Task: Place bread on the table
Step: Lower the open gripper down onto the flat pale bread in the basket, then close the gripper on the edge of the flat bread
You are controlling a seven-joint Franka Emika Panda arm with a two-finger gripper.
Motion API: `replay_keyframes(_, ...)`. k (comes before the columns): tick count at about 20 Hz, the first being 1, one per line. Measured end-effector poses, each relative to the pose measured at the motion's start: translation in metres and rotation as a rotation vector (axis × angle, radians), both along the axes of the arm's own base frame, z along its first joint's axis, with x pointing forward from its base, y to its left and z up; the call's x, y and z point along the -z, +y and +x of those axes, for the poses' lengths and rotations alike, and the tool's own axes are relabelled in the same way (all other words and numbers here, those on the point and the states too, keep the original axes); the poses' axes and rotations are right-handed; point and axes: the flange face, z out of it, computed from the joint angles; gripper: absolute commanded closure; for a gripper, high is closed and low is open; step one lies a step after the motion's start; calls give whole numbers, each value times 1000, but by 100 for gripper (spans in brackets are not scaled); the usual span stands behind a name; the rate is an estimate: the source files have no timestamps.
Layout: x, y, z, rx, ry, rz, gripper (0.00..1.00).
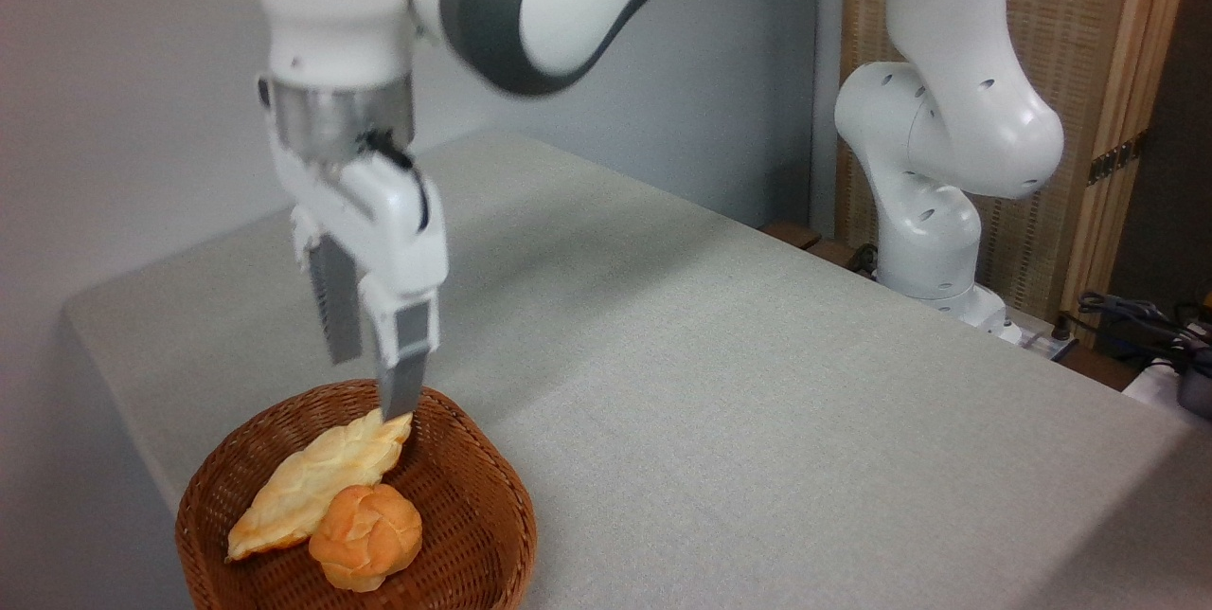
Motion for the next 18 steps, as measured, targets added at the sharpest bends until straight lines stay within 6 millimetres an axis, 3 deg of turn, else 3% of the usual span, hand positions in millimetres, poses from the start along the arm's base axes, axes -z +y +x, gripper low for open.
replay_keyframes(3, 27, -11, 13, -8, -2, -16, 0)
replay_keyframes(14, 77, -41, 22, -85, 75, -95, 0)
replay_keyframes(18, 79, -44, 23, -80, 75, -95, 0)
